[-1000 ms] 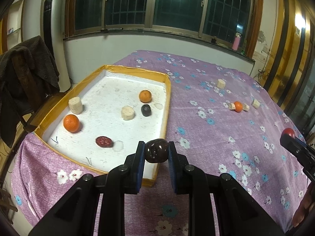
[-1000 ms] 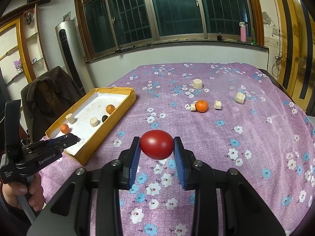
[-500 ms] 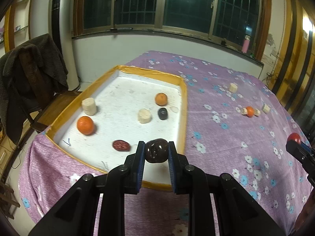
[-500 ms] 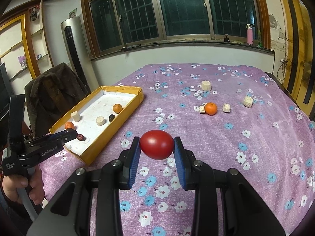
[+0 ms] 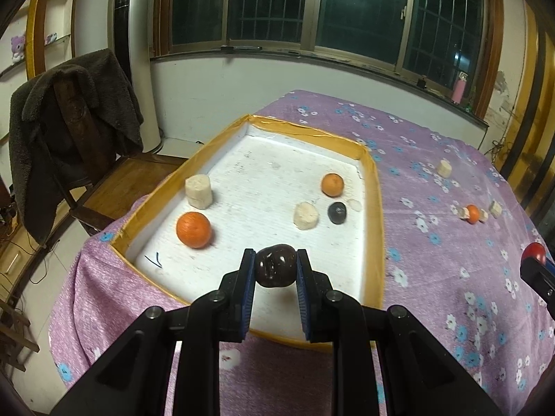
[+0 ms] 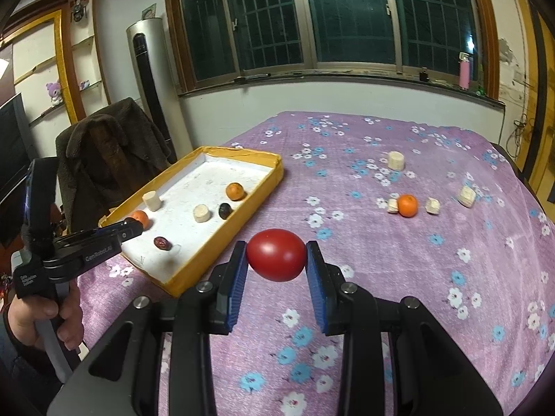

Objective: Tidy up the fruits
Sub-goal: 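Lower the plum into the tray with the left tool while the right tool brings the tomato over it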

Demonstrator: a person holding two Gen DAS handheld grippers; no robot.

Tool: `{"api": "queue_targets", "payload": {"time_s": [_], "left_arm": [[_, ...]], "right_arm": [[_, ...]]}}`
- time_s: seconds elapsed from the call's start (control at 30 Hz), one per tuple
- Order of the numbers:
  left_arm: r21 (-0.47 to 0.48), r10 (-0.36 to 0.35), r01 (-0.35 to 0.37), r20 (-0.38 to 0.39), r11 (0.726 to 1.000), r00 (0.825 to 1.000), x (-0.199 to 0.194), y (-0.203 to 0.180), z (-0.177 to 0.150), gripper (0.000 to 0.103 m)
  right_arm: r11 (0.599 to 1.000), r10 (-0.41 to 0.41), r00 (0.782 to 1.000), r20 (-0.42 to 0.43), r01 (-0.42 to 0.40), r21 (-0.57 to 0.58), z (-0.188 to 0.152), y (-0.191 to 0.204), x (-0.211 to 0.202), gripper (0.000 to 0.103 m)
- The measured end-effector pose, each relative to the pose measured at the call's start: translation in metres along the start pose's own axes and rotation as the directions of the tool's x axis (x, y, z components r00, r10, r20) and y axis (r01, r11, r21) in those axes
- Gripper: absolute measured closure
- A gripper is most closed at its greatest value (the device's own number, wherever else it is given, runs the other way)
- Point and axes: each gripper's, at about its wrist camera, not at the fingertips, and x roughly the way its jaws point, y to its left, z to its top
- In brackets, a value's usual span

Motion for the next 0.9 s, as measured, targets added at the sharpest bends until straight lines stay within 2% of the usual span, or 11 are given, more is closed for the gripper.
{"api": "queue_targets", "payload": {"time_s": [0.5,0.9], "left_arm": [[-0.018,0.07,-0.07,-0.005,0.997,0.998,0.012,0.019,0.013,0.082],[-0.04,0.09,-0.091,-0.039,0.995,0.995,0.035,0.033,0.024,0.082]], "right_arm": [[0.995,0.062,0.998,-0.031,-0.065,-0.076,0.027,0.041,0.041,0.068],[0.99,0.094,0.989,-0.113,-0.105,-0.097,0.058,0.065,0.112,0.068]]}}
